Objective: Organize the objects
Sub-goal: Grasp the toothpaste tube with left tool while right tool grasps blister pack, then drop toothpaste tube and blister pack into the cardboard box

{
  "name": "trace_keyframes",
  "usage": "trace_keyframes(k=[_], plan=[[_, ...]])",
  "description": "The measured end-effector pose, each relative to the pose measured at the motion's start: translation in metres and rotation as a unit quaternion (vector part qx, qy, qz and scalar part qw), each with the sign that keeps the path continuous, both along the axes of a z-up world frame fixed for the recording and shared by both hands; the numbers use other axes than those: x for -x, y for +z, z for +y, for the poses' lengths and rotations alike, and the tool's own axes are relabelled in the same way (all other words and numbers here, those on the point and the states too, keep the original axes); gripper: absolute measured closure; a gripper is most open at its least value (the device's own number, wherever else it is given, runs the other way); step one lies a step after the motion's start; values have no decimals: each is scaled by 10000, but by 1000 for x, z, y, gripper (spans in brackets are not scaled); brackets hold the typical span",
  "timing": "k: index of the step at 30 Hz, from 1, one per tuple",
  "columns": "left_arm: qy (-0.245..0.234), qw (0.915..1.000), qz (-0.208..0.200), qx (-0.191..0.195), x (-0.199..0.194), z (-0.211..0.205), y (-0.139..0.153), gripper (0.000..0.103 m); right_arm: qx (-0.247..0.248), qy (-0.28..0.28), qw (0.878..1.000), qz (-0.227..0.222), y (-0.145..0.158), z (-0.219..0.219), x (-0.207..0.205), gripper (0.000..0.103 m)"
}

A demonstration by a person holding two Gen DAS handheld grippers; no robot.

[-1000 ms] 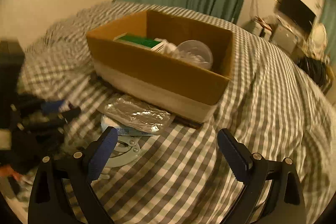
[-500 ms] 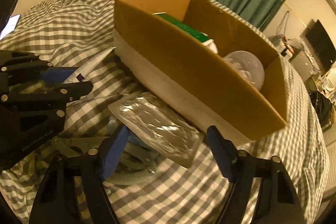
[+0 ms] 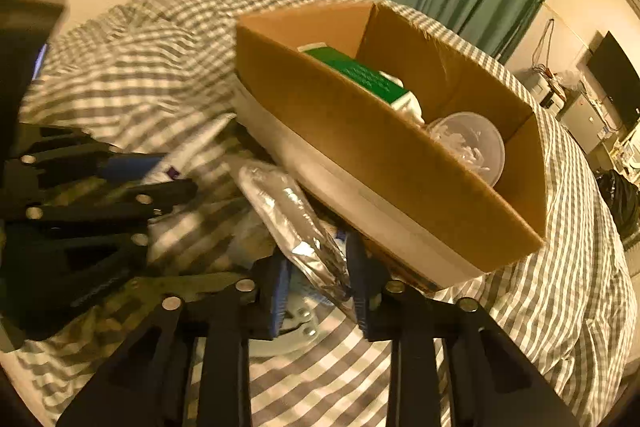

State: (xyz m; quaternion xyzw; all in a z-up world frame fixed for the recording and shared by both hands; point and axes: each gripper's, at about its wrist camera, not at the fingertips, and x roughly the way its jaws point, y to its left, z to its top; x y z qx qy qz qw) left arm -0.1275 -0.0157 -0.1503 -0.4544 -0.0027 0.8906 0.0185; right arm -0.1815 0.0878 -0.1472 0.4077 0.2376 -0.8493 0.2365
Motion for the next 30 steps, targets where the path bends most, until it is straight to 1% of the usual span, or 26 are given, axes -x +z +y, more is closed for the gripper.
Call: trace_keyframes(k=[2,3,4,5,12,14,17,22,26,30], plan=[[-7,10000,48,3,-3,1,5,80,107,59,9999,42,10,0,-9,88],[-10,10000,70,1,-5,2,7,80,130,72,9999,63,12,1,-12,90],[-13,10000,93,-3,-6,2,10,80,186,97,9997,78,17,1,-17,95],[-14,9999,128,-3,-8,2,13,80,237,121,9996,68,20,2,-19,95],[-36,9994,346,-40,-17,6,39,80,398,139,9987,293,41,5,-41,95],[3,9992,387,-56,-17,5,46,80,460,156,9982,359,51,10,-44,95],[46,9984,553,-63,-17,5,62,80,542,145,9970,528,68,15,-45,95],[58,9962,865,-41,-5,10,92,80,734,69,9937,843,100,26,-39,95],[9,9938,1102,121,11,22,112,80,896,-16,9908,1016,119,34,-28,95],[-119,9921,1242,151,33,34,125,80,1027,-106,9882,1134,133,42,-9,95]])
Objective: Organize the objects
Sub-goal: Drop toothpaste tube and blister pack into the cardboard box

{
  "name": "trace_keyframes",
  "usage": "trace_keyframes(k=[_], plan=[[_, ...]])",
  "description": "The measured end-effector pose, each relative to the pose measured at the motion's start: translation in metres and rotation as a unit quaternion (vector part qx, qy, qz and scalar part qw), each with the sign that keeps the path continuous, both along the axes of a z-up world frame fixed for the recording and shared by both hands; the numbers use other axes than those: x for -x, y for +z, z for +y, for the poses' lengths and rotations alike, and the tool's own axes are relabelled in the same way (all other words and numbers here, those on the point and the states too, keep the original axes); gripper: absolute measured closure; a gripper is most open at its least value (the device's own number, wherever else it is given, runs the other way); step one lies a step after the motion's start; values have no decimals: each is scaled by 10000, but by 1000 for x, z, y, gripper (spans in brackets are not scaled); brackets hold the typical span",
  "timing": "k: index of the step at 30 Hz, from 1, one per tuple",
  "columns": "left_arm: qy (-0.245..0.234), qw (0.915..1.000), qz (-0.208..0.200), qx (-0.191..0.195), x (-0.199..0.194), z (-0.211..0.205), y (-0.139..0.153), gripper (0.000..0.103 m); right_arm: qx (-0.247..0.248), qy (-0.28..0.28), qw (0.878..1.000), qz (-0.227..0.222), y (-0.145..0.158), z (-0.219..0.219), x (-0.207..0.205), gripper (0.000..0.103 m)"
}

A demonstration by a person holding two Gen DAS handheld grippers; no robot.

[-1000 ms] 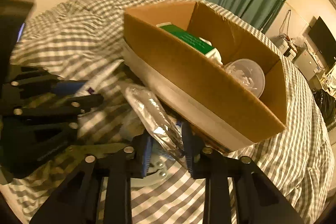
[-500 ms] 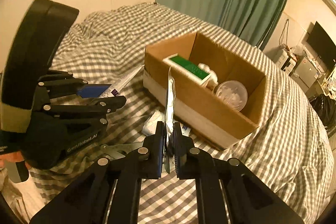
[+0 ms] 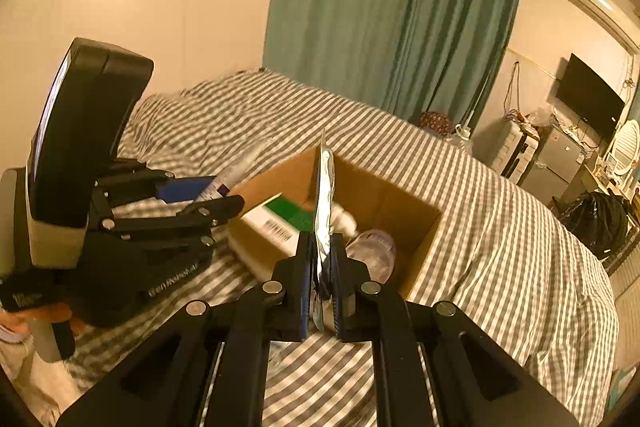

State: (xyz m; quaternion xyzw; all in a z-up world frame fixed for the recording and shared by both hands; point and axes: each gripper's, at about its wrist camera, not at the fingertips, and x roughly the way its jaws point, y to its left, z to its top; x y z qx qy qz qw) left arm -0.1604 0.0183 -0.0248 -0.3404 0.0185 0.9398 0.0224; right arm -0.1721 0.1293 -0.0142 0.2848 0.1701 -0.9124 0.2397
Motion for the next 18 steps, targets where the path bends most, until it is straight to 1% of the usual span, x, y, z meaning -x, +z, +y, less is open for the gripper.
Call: trace_keyframes(k=[5,10,13,18], plan=[[-138,9998,104,-87,33,10,14,80,217,-31,9998,11,12,6,29,95],[-211,9996,165,21,68,20,17,80,349,-112,9993,-44,10,10,57,95],[-223,9997,110,26,87,24,14,80,562,-146,9981,-182,4,15,75,95],[-190,9996,-94,165,116,26,-7,80,567,-168,9976,-351,-14,16,106,95]])
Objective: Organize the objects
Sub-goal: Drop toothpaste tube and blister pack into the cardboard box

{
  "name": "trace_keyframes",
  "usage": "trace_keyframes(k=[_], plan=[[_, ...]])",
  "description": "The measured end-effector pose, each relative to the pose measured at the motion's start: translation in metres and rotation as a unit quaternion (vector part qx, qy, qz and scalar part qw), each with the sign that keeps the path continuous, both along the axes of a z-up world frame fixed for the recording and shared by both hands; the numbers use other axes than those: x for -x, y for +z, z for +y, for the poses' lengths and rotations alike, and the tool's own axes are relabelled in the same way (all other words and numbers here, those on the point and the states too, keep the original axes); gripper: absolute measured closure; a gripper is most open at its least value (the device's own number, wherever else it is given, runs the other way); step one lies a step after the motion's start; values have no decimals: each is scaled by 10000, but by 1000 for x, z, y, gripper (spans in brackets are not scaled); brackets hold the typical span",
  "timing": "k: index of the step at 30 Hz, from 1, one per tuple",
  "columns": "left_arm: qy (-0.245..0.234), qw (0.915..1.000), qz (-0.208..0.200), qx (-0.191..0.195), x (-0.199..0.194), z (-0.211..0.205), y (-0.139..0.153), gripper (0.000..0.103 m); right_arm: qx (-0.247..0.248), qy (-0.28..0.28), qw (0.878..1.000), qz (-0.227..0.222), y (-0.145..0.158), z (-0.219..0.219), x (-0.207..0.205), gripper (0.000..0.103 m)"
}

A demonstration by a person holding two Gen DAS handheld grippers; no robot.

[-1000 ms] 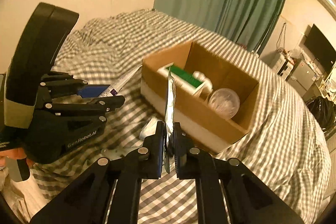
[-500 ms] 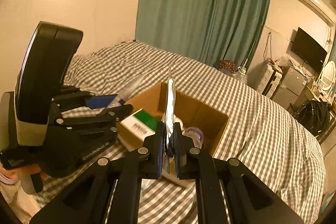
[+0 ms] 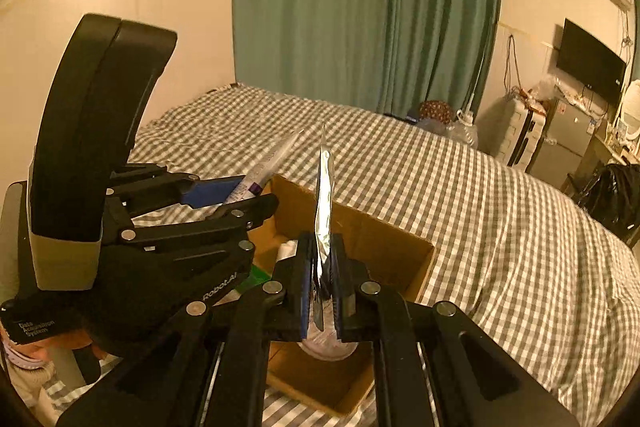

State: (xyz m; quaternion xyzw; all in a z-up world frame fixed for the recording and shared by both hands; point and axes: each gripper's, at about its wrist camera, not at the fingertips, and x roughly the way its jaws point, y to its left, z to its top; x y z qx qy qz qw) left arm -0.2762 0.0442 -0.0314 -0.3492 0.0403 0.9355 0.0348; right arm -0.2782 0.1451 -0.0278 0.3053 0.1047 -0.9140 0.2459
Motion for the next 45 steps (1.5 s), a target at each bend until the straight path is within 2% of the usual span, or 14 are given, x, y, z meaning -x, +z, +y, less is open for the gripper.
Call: trace_keyframes(k=[4,11,14,16,18,19,20,25,27,32,35,37,41,45], plan=[[55,9995,-226,-212,15,-5,-20,80,89,-83,9998,-163,-18,4,19,95],[67,9981,-592,-175,28,3,-48,80,456,-86,9971,-610,-44,17,32,95],[94,9972,-727,-171,30,1,-53,77,467,-104,9970,-607,-44,21,34,94],[96,9970,-750,-150,24,-1,-52,68,423,-180,9974,-548,-40,23,31,93],[144,9975,-691,-91,19,-1,-48,38,447,-249,9974,-512,-36,26,26,86],[199,9978,-627,-57,17,-2,-45,34,477,-292,9972,-504,-34,26,19,79],[244,9981,-567,-57,13,-4,-41,33,515,-343,9968,-498,-31,29,17,75],[408,9979,-495,-49,-4,-17,-25,29,553,-463,9968,-334,-7,38,2,72],[467,9981,-403,-30,-11,-18,-16,20,494,-489,9973,-237,4,38,-11,65],[531,9985,-99,2,-40,-29,10,18,293,-661,9974,22,26,43,-35,39],[618,9979,167,-23,-64,-42,25,4,182,-730,9971,149,35,44,-52,31],[632,9976,282,-64,-79,-50,30,3,103,-762,9968,221,41,43,-64,26],[666,9968,450,-27,-111,-64,34,0,-44,-844,9960,306,45,37,-92,23],[645,9971,413,16,-135,-71,18,0,-151,-920,9954,226,29,31,-113,22]])
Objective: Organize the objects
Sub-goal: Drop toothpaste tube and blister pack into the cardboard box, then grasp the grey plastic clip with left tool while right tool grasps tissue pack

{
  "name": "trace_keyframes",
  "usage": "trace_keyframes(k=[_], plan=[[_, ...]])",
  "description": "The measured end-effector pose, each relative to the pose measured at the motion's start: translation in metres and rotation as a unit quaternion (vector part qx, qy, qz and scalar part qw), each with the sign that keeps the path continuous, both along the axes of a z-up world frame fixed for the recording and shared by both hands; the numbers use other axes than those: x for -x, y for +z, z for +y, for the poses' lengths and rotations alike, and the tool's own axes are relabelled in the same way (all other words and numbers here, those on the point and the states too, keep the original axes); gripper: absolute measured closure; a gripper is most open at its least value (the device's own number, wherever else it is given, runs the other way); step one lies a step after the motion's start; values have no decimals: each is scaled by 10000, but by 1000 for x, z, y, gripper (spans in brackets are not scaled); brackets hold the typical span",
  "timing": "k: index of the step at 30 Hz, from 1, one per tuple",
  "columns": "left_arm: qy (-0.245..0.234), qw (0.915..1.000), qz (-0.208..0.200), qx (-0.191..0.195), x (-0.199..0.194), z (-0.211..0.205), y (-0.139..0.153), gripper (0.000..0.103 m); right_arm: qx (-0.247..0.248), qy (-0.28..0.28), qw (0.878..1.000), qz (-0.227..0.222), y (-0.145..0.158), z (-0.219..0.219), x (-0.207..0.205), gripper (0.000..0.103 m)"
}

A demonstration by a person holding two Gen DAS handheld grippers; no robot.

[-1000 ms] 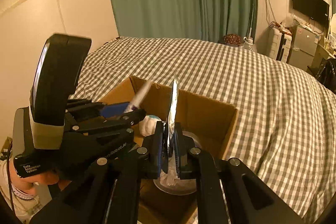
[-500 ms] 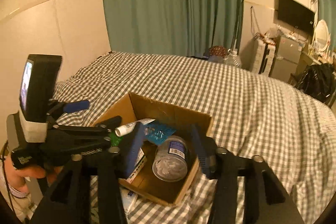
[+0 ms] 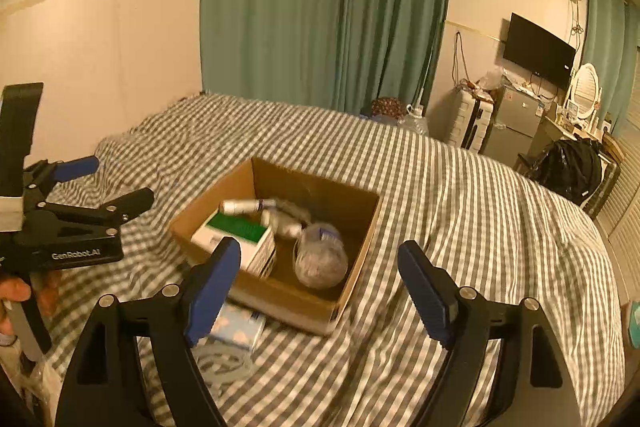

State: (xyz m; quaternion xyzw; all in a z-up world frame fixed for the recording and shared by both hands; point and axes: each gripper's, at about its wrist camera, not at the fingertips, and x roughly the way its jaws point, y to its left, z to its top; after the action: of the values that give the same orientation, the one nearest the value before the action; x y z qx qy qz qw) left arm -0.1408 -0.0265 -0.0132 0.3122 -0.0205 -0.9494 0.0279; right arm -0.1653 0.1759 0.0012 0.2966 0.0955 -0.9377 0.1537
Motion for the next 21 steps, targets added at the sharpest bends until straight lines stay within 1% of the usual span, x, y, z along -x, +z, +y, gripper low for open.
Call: trace_keyframes(k=[3,6,8,11,12,13,16,17,19,20,21], plan=[[-1,9999,-118,2,-13,-2,-20,0,-79,-93,9999,-121,-21,-4,-11,22],[-67,9993,-358,-23,-23,3,-50,0,-168,-144,9991,-353,-48,-7,-15,22],[-115,9985,-539,-29,-26,11,-72,0,-310,-230,9979,-511,-68,-8,-16,22],[-290,9980,-568,51,-35,28,-99,0,-439,-270,9954,-804,-97,-2,-19,22],[-361,9973,-643,64,-37,34,-107,0,-478,-309,9945,-875,-104,0,-18,22],[-479,9960,-753,78,-39,40,-118,0,-511,-347,9933,-974,-113,3,-17,22],[-782,9924,-926,195,-43,59,-136,0,-500,-477,9904,-1196,-131,14,-14,22],[-950,9902,-1007,192,-44,67,-143,0,-486,-506,9899,-1230,-135,16,-13,22],[-1163,9864,-1159,98,-44,77,-154,0,-392,-583,9897,-1251,-139,23,-11,22],[-1272,9831,-1314,18,-41,83,-163,0,-341,-607,9898,-1240,-139,25,-10,22],[-1291,9816,-1406,20,-40,86,-168,0,-319,-614,9900,-1232,-139,25,-10,22]])
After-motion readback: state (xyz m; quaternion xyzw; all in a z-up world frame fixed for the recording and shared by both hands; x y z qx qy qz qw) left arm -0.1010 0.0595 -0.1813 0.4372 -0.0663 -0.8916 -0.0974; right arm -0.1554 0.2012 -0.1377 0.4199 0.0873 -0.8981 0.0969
